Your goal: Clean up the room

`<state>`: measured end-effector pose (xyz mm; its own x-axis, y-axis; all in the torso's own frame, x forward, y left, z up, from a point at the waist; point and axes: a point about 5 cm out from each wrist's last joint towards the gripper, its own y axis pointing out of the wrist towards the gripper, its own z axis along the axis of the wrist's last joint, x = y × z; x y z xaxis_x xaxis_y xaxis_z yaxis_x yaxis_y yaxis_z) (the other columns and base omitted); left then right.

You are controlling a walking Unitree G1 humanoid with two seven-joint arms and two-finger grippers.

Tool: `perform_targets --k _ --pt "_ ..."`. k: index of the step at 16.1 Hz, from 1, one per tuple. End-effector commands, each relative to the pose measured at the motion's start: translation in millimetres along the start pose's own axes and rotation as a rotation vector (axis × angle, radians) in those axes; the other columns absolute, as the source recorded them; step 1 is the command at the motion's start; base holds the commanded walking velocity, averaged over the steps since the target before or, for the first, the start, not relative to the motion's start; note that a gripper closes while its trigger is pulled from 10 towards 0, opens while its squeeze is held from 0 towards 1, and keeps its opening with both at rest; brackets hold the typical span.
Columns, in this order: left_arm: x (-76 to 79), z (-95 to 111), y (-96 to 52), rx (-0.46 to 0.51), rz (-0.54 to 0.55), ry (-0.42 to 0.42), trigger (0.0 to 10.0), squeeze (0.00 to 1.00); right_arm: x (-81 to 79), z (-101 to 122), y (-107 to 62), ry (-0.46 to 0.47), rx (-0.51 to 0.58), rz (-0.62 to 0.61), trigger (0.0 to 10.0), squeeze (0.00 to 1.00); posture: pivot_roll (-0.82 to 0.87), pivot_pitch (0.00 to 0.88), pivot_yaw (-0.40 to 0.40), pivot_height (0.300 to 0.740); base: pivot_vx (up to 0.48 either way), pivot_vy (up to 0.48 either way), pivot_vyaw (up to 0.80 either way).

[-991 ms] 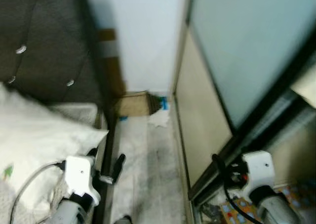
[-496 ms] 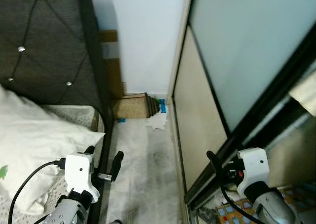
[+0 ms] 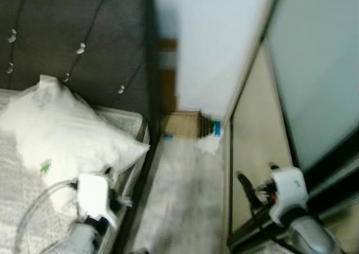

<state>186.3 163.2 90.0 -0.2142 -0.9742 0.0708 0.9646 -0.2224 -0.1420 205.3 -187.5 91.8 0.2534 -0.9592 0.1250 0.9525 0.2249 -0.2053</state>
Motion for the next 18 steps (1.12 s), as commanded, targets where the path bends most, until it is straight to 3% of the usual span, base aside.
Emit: perform_targets --k 1,18 --pt "4.3 -1.9 -0.4 -0.008 -0.020 -0.005 10.0 0.00 4.9 -3.2 -4.7 -0.008 -0.019 -0.011 10.0 0.00 -0.03 0.071 -0.080 0.740 0.000 0.000 0.80" --pt "4.6 -1.6 3.1 0.002 -0.020 -0.008 10.0 0.00 1.7 -2.4 2.4 -0.007 -0.007 -0.004 10.0 0.00 -0.03 0.075 -0.079 0.740 0.000 0.000 0.80"
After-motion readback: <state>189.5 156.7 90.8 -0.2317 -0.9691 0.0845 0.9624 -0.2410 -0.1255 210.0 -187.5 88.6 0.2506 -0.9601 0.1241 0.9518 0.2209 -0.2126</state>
